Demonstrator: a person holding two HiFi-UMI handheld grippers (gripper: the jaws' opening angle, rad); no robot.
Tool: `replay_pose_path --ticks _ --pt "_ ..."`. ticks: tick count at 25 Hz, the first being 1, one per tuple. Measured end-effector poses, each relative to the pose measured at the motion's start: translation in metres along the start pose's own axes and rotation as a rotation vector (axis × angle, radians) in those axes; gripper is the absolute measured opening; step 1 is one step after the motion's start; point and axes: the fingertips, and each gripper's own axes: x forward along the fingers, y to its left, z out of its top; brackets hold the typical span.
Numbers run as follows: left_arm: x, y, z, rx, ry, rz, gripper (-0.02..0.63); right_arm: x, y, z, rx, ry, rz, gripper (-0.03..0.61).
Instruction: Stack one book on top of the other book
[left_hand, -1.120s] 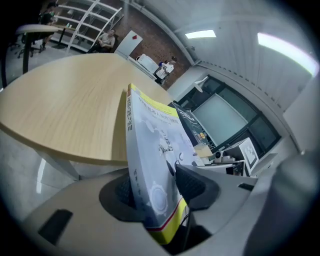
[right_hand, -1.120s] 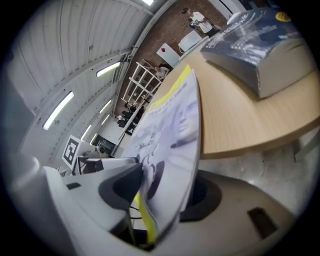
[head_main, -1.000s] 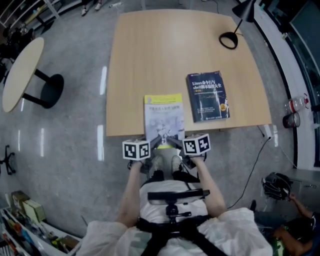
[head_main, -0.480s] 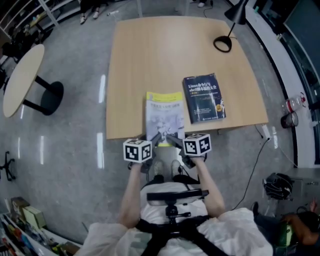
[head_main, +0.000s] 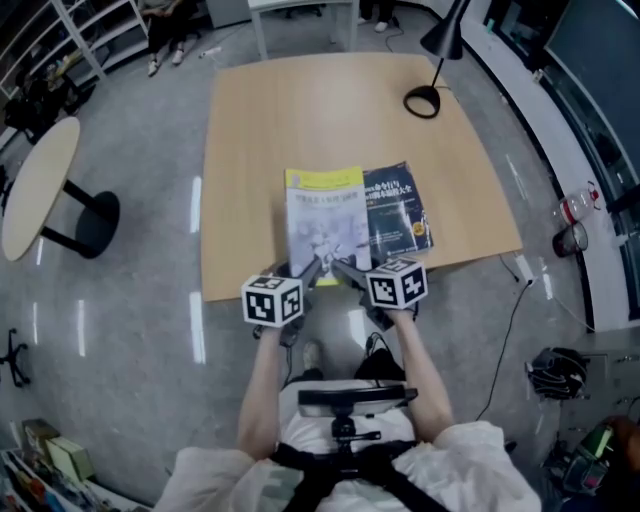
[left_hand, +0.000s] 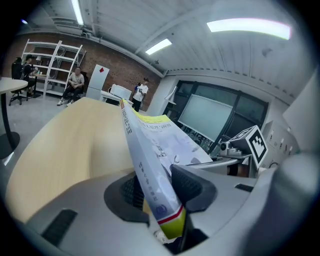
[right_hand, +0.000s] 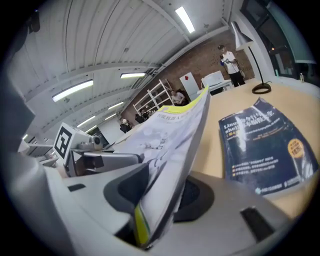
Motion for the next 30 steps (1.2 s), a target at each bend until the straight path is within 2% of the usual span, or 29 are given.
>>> replay_pose_path --ticks 6,14,23,26,30 --pt "0.063 -0.055 0.007 -0.013 -0.018 0.045 0.149 -0.053 -0.066 0.007 -0.047 0.013 0.024 0.144" --pt "0.141 -0.108 0.008 -0.065 0.001 0.082 0.150 -0.103 -0.148 0.007 -0.098 0.103 0.026 0.147" --pt "0.174 -0.093 0.003 -0.096 0.079 0.157 0.150 -0.083 -0.182 0.002 -0.081 0.192 0.031 0.149" --pt "0.182 -0.090 -0.003 -0.123 0.096 0.154 0.150 -0.080 -0.190 -0.003 -0.073 0.230 0.033 0.150" --pt "0.185 -0.088 -0.004 -0.140 0.093 0.142 0.150 -0.080 -0.193 -0.001 -0.083 0.216 0.018 0.150"
